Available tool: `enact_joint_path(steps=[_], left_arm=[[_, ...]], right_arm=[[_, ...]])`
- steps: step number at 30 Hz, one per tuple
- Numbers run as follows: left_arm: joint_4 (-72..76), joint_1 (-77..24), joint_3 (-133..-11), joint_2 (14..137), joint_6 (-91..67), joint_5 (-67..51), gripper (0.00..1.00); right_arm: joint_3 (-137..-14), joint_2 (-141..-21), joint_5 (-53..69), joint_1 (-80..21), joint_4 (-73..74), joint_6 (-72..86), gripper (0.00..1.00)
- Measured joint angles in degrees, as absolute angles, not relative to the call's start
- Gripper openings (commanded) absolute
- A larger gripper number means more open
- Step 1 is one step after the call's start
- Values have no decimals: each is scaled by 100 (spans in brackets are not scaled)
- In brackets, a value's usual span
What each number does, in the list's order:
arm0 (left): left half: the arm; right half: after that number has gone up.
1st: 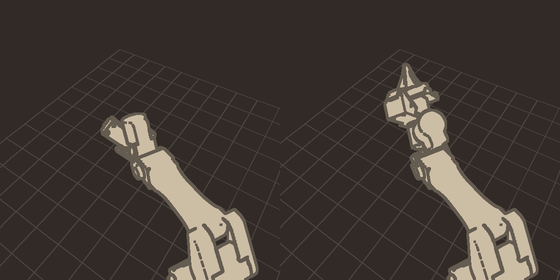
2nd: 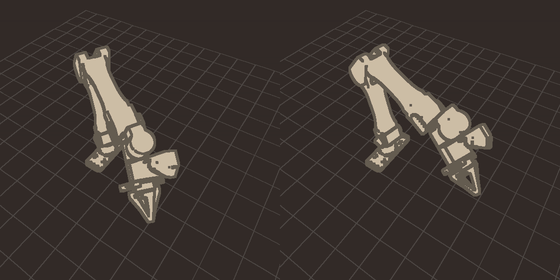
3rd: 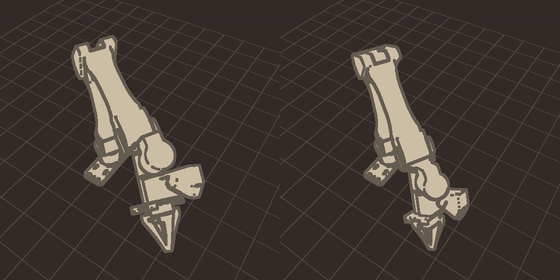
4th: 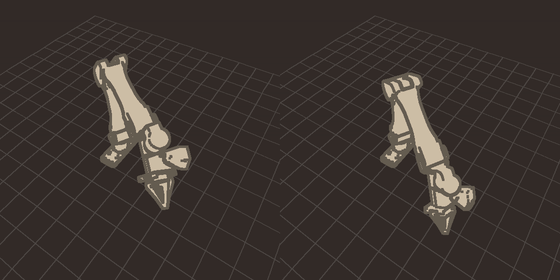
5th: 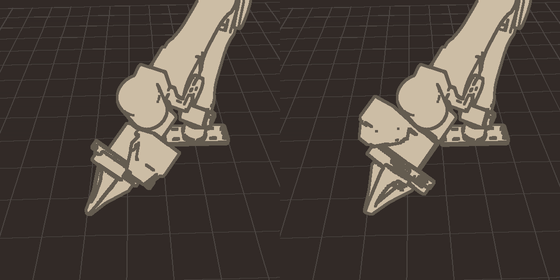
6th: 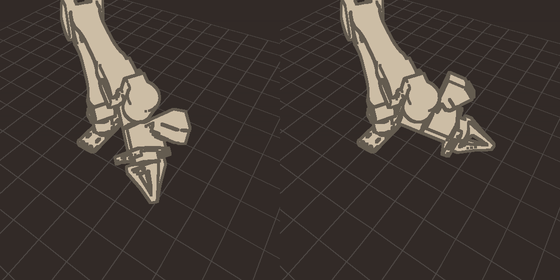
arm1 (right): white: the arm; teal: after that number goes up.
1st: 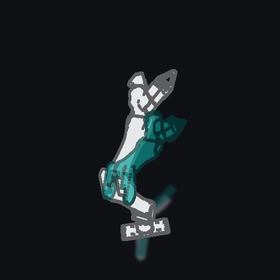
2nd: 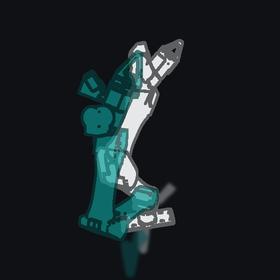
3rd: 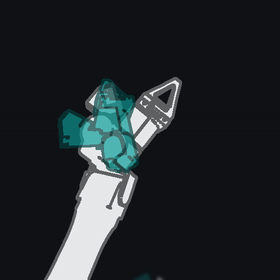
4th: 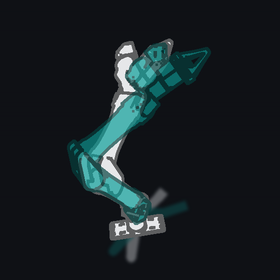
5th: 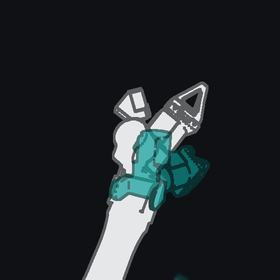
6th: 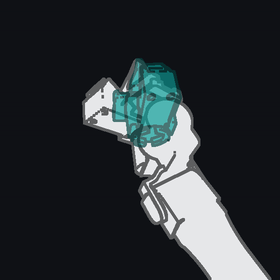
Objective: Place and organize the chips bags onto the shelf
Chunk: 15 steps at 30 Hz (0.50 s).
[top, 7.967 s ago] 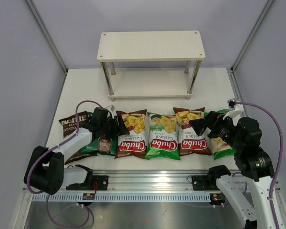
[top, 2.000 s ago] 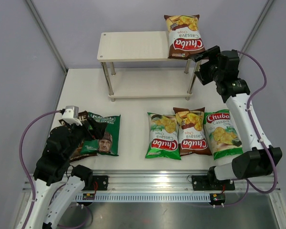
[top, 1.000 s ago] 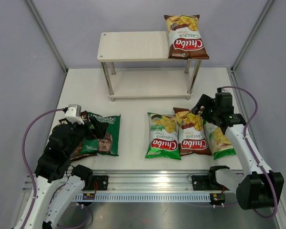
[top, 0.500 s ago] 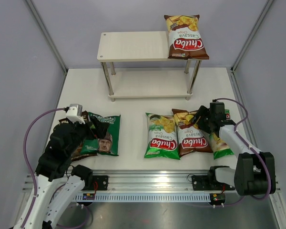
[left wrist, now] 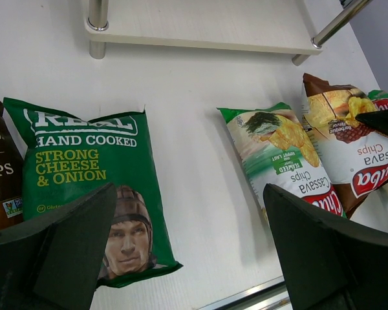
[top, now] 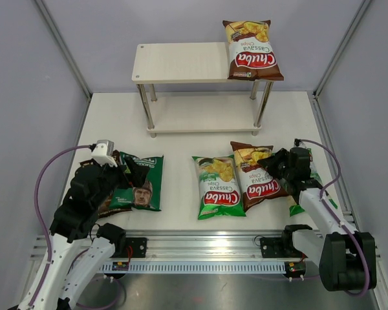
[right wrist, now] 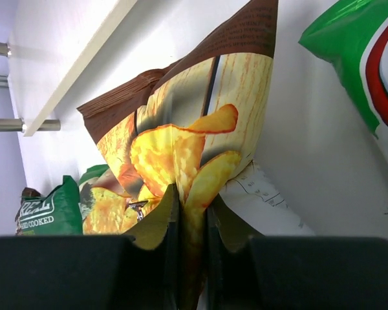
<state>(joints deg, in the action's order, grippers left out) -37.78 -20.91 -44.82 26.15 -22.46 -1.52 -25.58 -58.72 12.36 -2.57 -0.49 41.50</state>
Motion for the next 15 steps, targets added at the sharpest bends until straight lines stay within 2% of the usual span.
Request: enact_joint_path(steps=[6, 11, 15], left_arm=[[-3756, -2091, -4482, 2663, -2250, -242, 99], [-3494, -2091, -4394, 2987, -2447, -563, 99], [-2727, -2154, -3894, 3280, -2899, -1234, 99]], right_arm=[[-2558, -5415, 1310, -257, 303, 4431, 6], [-2681, -4851, 1315, -257, 659, 4737, 5], [-2991, -4567, 1326, -257, 856, 4945, 5]])
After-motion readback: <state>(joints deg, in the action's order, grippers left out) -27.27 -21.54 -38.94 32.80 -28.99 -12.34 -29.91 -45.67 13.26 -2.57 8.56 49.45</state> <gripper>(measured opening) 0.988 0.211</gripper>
